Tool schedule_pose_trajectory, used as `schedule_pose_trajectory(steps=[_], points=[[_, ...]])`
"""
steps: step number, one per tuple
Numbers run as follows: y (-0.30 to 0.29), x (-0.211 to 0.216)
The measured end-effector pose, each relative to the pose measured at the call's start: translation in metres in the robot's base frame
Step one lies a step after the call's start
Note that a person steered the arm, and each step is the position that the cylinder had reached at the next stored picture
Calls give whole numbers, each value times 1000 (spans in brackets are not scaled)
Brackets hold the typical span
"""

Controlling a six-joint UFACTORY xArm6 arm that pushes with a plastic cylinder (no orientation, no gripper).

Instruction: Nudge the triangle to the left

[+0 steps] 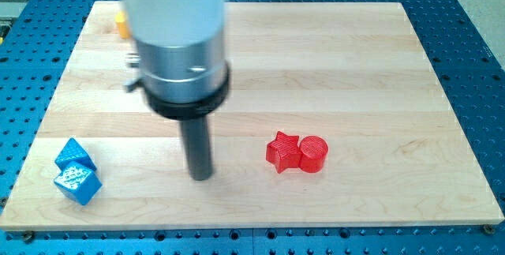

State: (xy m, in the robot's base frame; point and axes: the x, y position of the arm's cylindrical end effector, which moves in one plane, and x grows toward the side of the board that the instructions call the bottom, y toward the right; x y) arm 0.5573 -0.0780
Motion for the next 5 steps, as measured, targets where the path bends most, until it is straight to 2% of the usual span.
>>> schedule_pose_trajectory(steps=[2, 3, 4, 5], points=[[0, -1], [-27, -24], [-147, -39], [-224, -75]])
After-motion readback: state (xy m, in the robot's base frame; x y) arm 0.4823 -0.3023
